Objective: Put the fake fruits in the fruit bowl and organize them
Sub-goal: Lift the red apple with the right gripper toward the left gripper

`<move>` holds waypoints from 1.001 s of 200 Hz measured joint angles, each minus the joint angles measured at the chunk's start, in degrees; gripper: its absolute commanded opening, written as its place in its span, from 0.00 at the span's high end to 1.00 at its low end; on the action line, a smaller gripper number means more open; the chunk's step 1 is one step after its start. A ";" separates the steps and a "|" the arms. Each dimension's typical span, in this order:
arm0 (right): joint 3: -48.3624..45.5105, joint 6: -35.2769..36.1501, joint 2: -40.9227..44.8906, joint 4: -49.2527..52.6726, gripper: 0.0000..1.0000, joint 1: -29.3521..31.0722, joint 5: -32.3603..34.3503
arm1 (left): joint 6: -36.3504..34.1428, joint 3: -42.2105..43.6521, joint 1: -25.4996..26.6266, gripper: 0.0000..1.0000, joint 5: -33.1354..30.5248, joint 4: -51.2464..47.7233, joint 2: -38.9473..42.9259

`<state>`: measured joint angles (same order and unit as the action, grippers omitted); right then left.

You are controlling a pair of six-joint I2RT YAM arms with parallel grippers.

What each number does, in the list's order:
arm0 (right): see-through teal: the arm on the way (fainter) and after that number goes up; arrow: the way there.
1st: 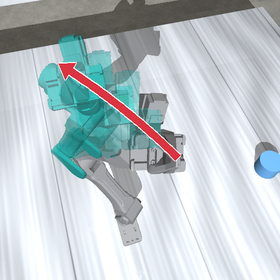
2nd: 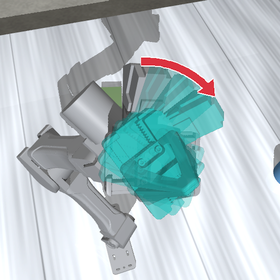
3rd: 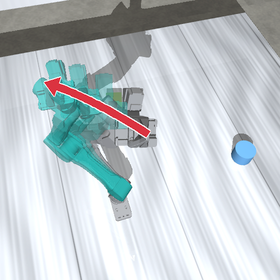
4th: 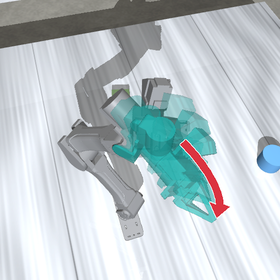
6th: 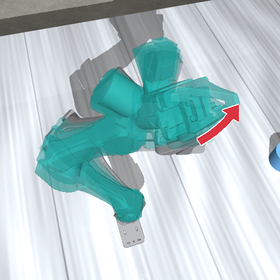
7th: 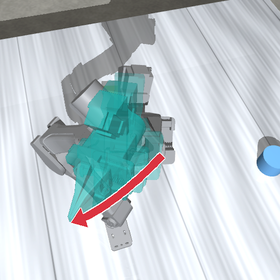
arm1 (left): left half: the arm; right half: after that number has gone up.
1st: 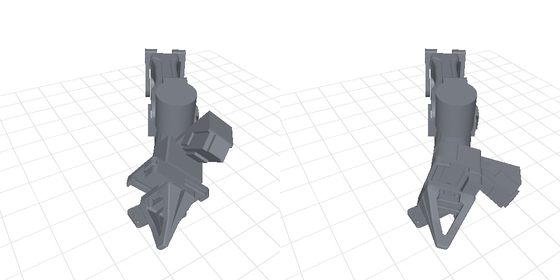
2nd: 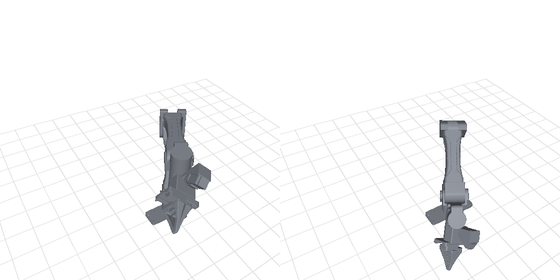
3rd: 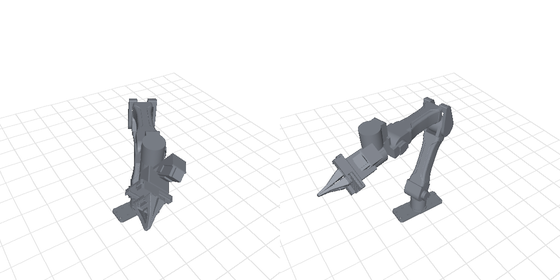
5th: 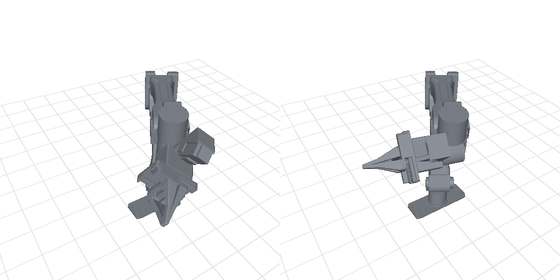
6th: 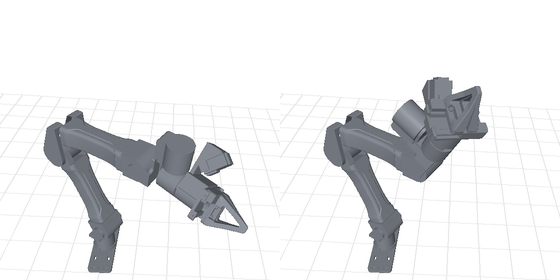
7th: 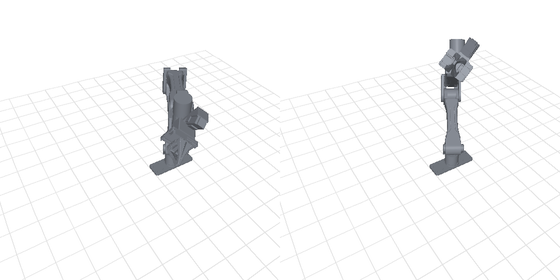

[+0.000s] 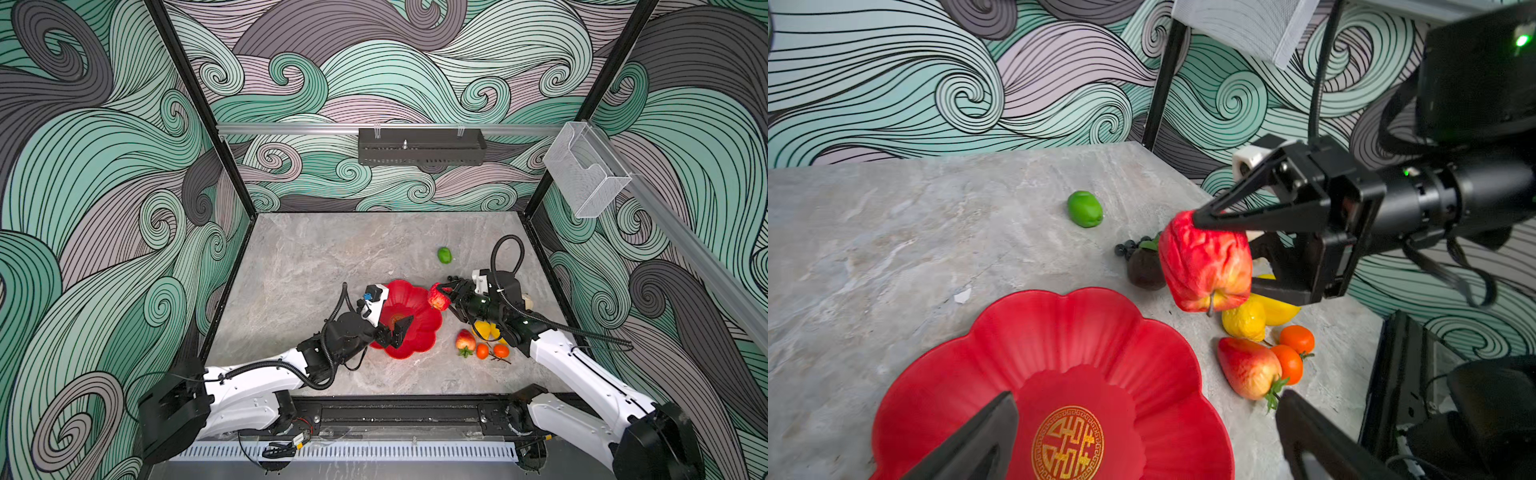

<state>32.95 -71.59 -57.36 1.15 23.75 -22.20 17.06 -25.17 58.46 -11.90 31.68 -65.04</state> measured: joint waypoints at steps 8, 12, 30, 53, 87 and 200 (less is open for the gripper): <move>-0.68 -1.77 0.28 -1.68 0.43 0.55 -0.26 | -0.85 -0.24 0.72 0.03 -0.13 1.18 -2.01; -0.94 -2.71 0.37 -2.49 0.43 0.83 -0.37 | -1.18 -0.28 1.07 0.03 -0.20 1.90 -2.89; -1.92 -5.53 0.39 -5.51 0.43 1.68 -0.72 | -2.49 -1.05 2.19 0.04 -0.61 4.61 -6.60; -3.56 -8.61 0.28 -9.86 0.43 2.45 -0.96 | -3.17 -2.89 2.91 0.04 -0.98 7.72 -10.16; -4.98 -11.65 -0.39 -14.10 0.44 3.08 -1.84 | -3.17 -5.70 3.19 0.05 -1.44 11.67 -13.84; -8.31 -15.89 1.90 -20.72 0.44 3.69 -3.45 | -1.68 -9.66 3.19 0.17 -4.68 14.62 -21.90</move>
<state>24.64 -87.48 -55.46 -19.57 27.44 -25.65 15.38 -34.83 61.65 -16.58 46.30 -86.94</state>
